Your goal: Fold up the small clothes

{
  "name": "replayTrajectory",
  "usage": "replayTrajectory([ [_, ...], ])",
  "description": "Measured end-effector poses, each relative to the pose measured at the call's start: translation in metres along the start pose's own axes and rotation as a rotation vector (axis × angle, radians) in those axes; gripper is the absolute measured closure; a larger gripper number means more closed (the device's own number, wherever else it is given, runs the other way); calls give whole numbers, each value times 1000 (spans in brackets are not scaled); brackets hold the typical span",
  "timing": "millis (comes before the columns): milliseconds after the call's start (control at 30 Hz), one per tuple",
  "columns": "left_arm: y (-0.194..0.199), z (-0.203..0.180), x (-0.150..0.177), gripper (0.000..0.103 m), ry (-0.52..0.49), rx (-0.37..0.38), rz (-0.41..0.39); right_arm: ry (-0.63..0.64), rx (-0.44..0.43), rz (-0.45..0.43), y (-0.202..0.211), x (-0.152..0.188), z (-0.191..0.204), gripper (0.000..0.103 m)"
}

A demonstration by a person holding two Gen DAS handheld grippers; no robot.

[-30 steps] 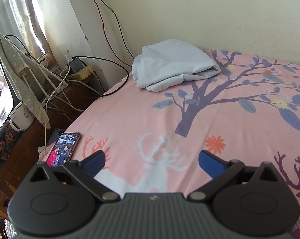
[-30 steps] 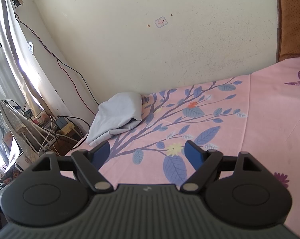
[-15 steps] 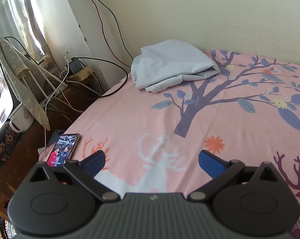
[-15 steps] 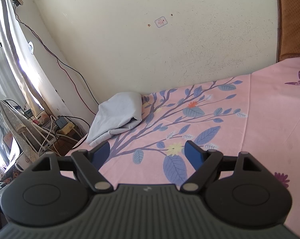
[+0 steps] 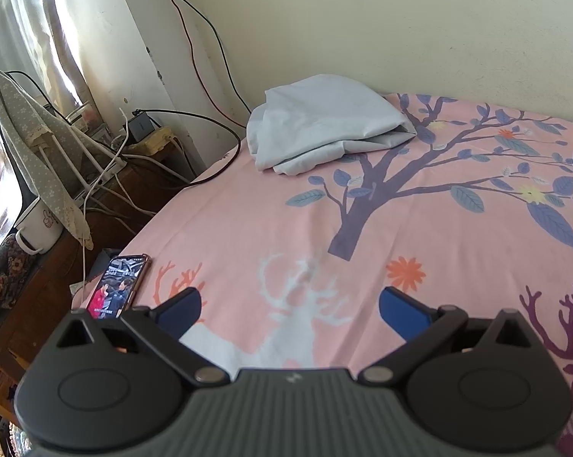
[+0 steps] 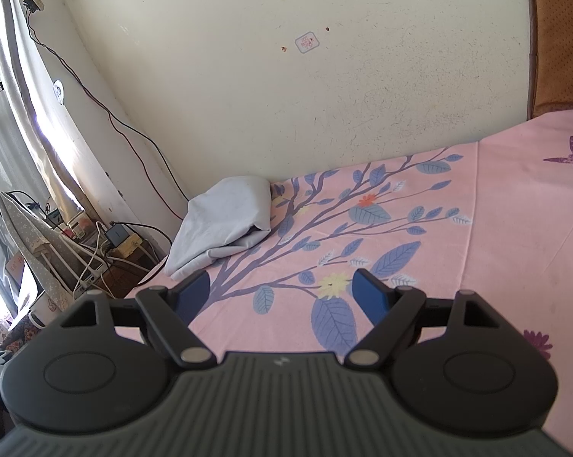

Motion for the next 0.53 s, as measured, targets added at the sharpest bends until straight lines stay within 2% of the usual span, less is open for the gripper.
replayTrajectory([
  [333, -1, -1, 1, 0, 4, 13, 8, 1, 0, 0, 0, 0, 0, 19],
  [533, 6, -2, 0, 0, 2, 54, -28, 9, -7, 2, 0, -1, 2, 19],
])
Point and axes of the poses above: each gripper's, at about its wrist camera, not at the fingertips, and y roughly against the way its jaws point, z to its left, x to its underside, the point moved 7 cm from there along -y, roughly the way its jaws point, and after that the axes turned 4 degrees about -x, right-handed, at the moved point
